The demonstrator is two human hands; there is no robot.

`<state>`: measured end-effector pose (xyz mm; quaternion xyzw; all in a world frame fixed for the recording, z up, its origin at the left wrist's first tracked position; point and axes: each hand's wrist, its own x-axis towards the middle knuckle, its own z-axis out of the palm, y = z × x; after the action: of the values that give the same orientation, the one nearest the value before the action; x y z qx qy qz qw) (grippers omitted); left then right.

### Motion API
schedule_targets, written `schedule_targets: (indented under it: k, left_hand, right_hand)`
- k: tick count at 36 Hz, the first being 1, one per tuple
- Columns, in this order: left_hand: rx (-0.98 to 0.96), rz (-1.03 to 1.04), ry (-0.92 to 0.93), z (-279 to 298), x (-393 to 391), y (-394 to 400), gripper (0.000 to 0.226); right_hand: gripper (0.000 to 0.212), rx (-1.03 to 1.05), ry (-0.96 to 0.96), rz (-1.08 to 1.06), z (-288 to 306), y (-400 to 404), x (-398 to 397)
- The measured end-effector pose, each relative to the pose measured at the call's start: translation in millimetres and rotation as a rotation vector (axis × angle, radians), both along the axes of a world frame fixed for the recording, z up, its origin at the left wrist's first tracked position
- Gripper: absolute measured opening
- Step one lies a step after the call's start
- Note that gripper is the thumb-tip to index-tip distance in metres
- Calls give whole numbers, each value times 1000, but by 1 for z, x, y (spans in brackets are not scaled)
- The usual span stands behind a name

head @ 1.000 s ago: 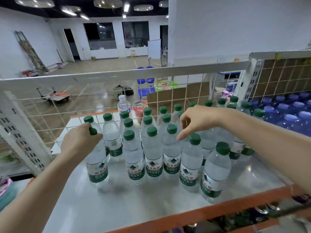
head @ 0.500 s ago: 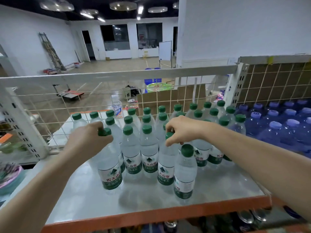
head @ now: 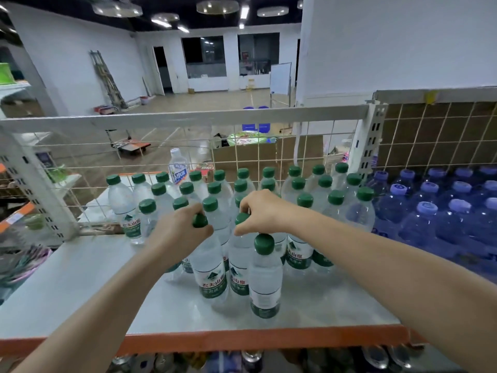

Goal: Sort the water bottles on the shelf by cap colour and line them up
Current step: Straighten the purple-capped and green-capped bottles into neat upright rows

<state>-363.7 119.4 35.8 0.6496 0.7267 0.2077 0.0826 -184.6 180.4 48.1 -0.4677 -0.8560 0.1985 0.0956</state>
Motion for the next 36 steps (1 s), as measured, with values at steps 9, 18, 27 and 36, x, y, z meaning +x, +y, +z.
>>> schedule_targets:
  k: [9, 18, 27, 36]
  left_hand:
    - [-70, -210, 159, -4, 0, 11, 21]
    - [-26, -363, 375, -4, 0, 24, 21]
    - [63, -555, 324, -1, 17, 29, 58]
    - [-25, -643, 353, -2, 31, 38, 22]
  right_hand:
    - [43, -99, 37, -7, -5, 4, -1]
    - [65, -61, -51, -20, 15, -9, 6]
    - [46, -93, -230, -31, 15, -29, 21]
    - [29, -123, -208, -64, 16, -36, 43]
